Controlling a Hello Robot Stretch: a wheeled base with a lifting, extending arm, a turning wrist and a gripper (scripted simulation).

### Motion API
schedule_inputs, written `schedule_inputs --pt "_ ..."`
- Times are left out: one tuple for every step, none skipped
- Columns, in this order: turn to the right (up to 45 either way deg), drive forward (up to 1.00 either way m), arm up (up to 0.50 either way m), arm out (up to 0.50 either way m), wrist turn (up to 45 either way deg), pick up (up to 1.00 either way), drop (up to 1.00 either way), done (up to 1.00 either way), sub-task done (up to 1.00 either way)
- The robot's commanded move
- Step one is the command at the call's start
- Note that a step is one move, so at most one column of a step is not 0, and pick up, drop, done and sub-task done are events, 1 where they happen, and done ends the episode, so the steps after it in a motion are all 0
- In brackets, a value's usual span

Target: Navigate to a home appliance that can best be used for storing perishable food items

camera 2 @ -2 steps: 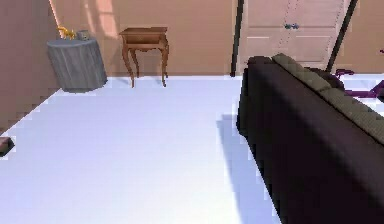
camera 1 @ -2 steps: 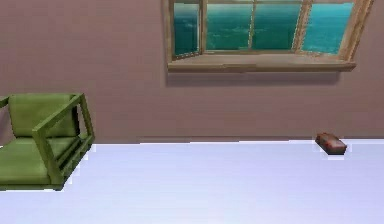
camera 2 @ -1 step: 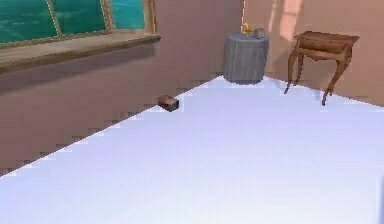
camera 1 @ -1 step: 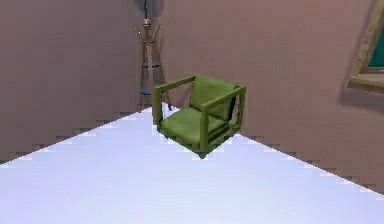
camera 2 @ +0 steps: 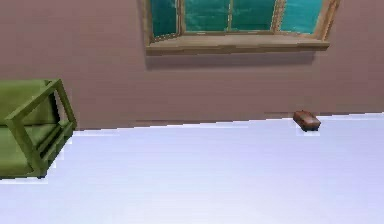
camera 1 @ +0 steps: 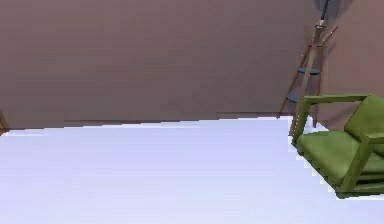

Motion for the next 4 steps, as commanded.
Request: schedule_inputs --pt "0.0 0.55 0.00 0.00 0.0 0.00 0.00 0.00 0.00" --pt "-45.0 0.00 0.00 0.00 0.0 0.00 0.00 0.00 0.00" --pt "-6.0 0.00 0.00 0.00 0.0 0.00 0.00 0.00 0.00" --pt "0.0 0.70 0.00 0.00 0.0 0.00 0.00 0.00 0.00"
